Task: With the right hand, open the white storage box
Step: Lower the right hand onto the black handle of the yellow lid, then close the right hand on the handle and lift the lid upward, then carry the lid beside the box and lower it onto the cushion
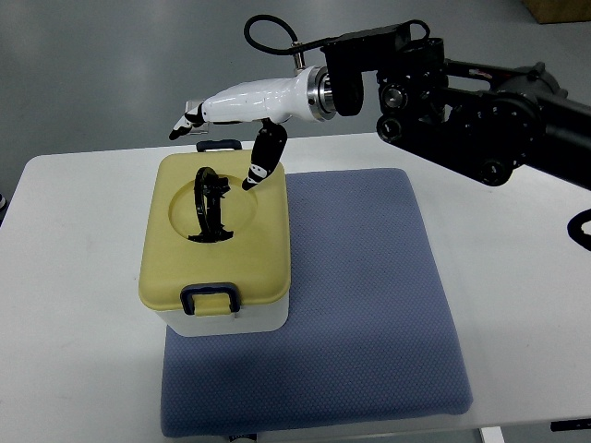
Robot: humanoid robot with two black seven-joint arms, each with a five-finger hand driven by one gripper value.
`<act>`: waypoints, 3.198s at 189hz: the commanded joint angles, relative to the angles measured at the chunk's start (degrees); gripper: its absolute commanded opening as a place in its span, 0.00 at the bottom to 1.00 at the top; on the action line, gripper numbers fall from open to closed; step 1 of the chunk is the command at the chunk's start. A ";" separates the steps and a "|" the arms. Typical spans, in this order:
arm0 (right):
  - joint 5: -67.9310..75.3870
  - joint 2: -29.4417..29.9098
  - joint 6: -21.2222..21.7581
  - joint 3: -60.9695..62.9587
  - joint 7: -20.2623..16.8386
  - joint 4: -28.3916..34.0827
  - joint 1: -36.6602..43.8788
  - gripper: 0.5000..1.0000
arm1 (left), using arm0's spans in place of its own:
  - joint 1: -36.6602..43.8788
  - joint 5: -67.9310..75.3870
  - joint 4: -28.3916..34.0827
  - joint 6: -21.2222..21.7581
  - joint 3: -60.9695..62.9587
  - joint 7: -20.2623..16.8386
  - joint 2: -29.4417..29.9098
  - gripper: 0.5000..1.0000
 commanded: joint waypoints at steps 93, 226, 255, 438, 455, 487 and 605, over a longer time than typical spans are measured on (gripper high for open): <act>0.00 4.56 -5.33 -0.01 0.09 -1.22 -3.23 0.85 | 0.08 0.01 -0.04 -0.05 0.00 0.00 0.00 1.00; 0.00 5.97 -9.46 -0.44 3.96 -2.19 -5.86 0.00 | 0.08 0.01 0.49 -0.05 0.00 0.00 0.00 1.00; 0.17 5.97 -11.48 -0.36 4.05 -1.66 -5.42 0.00 | 0.08 0.01 0.40 -0.05 0.00 0.09 0.00 1.00; 1.14 -27.17 -7.62 -1.06 6.51 2.03 -5.86 0.00 | -0.01 0.10 -0.21 -0.14 0.09 0.44 0.00 1.00; 0.53 -27.43 -8.23 -1.85 6.51 -0.08 -8.76 0.00 | -0.01 0.10 -0.21 -0.05 0.09 0.44 0.00 1.00; 0.00 -27.52 -8.76 -2.20 6.51 -2.80 -14.12 0.00 | -0.01 0.10 -0.21 -0.14 0.09 0.44 0.00 1.00; -0.35 -18.11 -14.30 -2.55 5.80 -2.71 -21.86 0.00 | 0.08 0.01 -0.13 -0.05 0.00 0.35 0.00 1.00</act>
